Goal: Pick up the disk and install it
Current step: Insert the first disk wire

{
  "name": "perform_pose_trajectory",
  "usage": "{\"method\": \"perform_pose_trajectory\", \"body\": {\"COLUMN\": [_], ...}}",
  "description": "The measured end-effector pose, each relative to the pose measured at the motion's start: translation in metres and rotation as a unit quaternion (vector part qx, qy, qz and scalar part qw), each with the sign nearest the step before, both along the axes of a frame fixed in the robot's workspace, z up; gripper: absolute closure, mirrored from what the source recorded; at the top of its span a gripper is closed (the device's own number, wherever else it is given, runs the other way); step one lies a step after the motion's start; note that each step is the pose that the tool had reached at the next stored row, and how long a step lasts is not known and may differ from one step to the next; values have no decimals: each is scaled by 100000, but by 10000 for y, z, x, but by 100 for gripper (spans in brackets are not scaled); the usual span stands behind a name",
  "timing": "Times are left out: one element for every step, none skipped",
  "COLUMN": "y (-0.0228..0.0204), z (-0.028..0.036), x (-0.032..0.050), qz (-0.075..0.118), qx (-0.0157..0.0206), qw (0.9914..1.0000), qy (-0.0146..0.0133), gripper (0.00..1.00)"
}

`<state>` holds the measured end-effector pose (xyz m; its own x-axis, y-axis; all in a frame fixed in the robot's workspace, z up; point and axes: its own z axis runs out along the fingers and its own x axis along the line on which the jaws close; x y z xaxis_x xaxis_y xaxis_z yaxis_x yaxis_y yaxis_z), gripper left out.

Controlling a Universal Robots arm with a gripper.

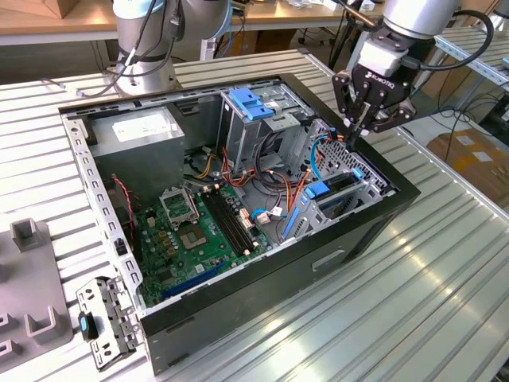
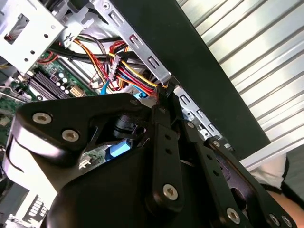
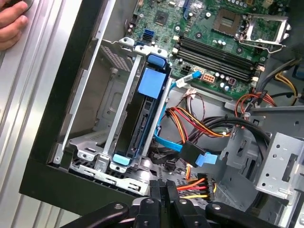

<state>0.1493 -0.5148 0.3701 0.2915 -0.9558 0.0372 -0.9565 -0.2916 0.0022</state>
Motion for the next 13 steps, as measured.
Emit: {"method": "perform_pose_trajectory", "body": {"y": [0,0,0,0,0,0,0,0,0,0,0,0,0], "z": [0,0,0,0,0,0,0,0,0,0,0,0,0], "x": [0,0,0,0,0,0,0,0,0,0,0,0,0], "qz": [-728,-1354,-1606,-1682,-1726,-1755,-1801,-1828,-1861,-1901,-1934,-1972,-1991], "qx": [-1,1,0,0,-1,2,4,1,1,3,0,2,2], "qw": [99997,99991,99987,99986,99985,99985,99984,99983,99983,99982,99981,99981,99980], "qy": [-1,-2,0,0,0,-1,1,1,1,-1,1,0,1], "gripper": [83,83,83,83,83,83,83,83,83,83,83,83,83]}}
